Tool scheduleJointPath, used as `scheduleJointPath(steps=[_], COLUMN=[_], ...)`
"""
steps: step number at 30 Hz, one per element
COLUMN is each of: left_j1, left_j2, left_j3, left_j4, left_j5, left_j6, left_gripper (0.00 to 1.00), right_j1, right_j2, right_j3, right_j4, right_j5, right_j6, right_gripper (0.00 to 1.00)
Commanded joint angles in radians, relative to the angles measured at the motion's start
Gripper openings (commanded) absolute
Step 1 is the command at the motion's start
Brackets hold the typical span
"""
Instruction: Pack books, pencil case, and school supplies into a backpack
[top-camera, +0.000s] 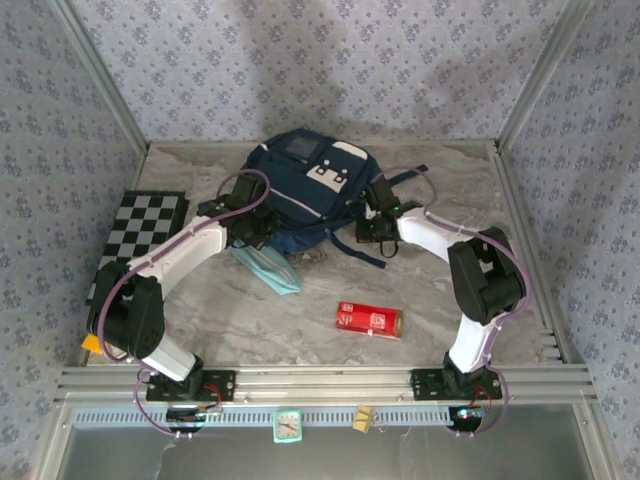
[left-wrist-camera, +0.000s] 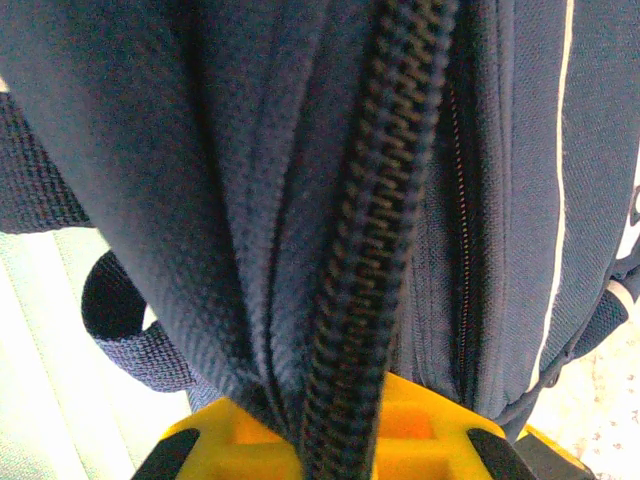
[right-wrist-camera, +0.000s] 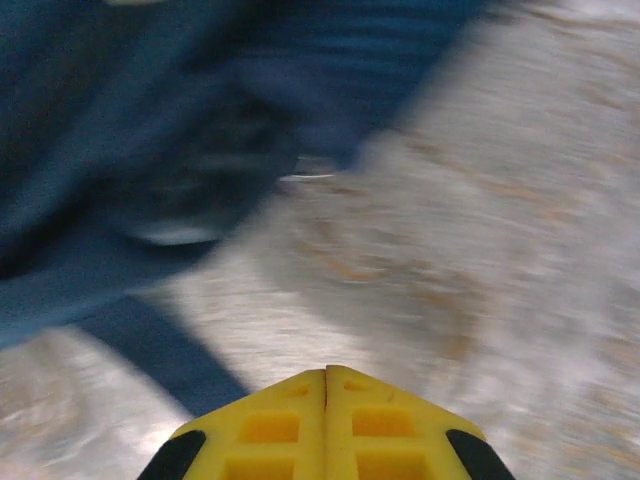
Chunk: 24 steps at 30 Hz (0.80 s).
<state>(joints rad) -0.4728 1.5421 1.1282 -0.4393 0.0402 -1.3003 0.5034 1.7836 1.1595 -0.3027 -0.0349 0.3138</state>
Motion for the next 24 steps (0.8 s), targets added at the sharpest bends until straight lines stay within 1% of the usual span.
scheduleJointPath(steps=[1, 4, 6, 9, 11, 13, 15, 18, 21, 23, 24], left_j1=[0.007, 0.008, 0.007, 0.007, 0.008, 0.007, 0.007, 0.007, 0.007, 0.007, 0.007], left_j2=[-0.036, -0.030, -0.028, -0.028, -0.027, -0.023, -0.021, -0.022, -0.018, -0.019, -0.020], left_j3=[0.037, 0.048, 0.056, 0.056, 0.056, 0.062, 0.067, 0.068, 0.070, 0.071, 0.072], left_j4=[0.035, 0.038, 0.031, 0.035, 0.037, 0.033, 0.034, 0.034, 0.036, 0.036, 0.036], left_j5=[-0.028, -0.017, -0.016, -0.016, -0.015, -0.011, -0.010, -0.011, -0.009, -0.008, -0.009], left_j6=[0.033, 0.036, 0.042, 0.041, 0.038, 0.037, 0.038, 0.038, 0.038, 0.036, 0.036], left_gripper=[0.00, 0.00, 0.00, 0.00, 0.00, 0.00, 0.00, 0.00, 0.00, 0.00, 0.00], right_j1=[0.100, 0.122, 0.136, 0.142, 0.138, 0.134, 0.129, 0.126, 0.119, 0.110, 0.106], right_j2=[-0.043, -0.043, -0.029, -0.002, 0.010, 0.007, 0.011, 0.020, 0.025, 0.029, 0.031], right_j3=[-0.043, -0.063, -0.051, -0.014, 0.012, 0.020, 0.024, 0.057, 0.060, 0.066, 0.066], right_j4=[0.103, 0.164, 0.175, 0.165, 0.153, 0.153, 0.145, 0.138, 0.149, 0.143, 0.142], right_j5=[-0.111, -0.180, -0.185, -0.152, -0.107, -0.087, -0.057, -0.059, -0.067, -0.072, -0.072], right_j6=[-0.111, -0.130, -0.148, -0.167, -0.171, -0.176, -0.174, -0.190, -0.204, -0.203, -0.201], right_gripper=[0.09, 0.26, 0.38, 0.47, 0.51, 0.55, 0.55, 0.52, 0.38, 0.34, 0.30])
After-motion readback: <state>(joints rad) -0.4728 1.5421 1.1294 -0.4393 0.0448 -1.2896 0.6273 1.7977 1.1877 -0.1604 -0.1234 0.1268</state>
